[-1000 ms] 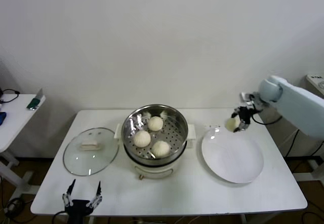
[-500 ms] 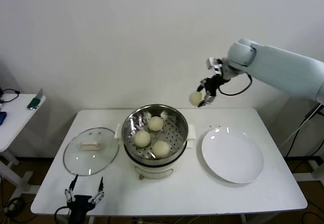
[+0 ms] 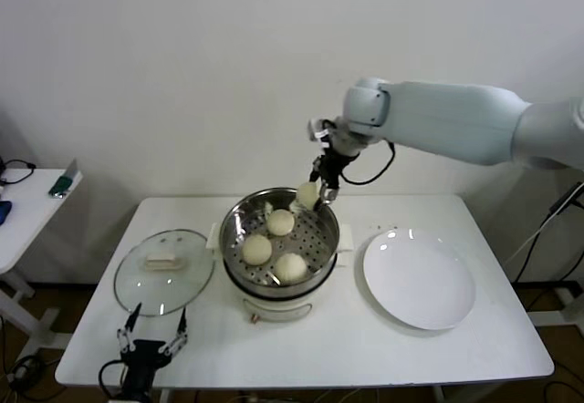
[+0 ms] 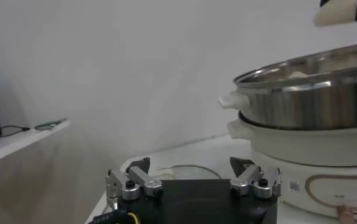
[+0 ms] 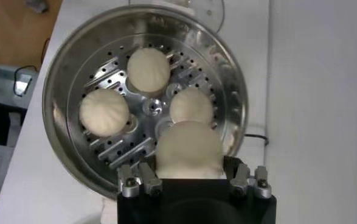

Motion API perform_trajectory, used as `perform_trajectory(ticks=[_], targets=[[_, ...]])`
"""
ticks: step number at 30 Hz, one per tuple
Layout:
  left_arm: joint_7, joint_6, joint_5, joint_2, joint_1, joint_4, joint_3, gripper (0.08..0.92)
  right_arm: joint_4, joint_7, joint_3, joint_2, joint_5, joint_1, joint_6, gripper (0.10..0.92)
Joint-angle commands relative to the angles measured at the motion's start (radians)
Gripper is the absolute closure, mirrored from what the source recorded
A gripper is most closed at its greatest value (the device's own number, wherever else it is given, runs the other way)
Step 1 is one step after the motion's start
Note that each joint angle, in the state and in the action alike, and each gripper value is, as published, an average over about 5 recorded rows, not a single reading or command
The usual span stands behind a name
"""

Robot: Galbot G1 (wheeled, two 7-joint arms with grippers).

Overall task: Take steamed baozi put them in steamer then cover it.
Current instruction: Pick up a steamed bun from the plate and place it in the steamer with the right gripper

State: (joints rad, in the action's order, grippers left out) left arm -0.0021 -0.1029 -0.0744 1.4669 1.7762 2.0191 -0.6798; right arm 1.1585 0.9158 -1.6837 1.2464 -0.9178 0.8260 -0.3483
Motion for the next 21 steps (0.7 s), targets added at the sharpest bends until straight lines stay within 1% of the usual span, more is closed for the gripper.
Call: perform_trajectory(ticks=[1, 21], targets=[[0.002, 0.0, 0.02, -0.009, -0.006, -0.005, -0.005, 0.177, 0.033, -0.071, -0.087, 0.081, -0.048, -0.052, -0.042, 0.321], [0.004, 0.023, 0.009, -0.011, -0.029, -0.004, -0.005, 0.177, -0.047, -0.069, -0.046, 0.076, 0.045, -0.171, -0.031, 0.317]])
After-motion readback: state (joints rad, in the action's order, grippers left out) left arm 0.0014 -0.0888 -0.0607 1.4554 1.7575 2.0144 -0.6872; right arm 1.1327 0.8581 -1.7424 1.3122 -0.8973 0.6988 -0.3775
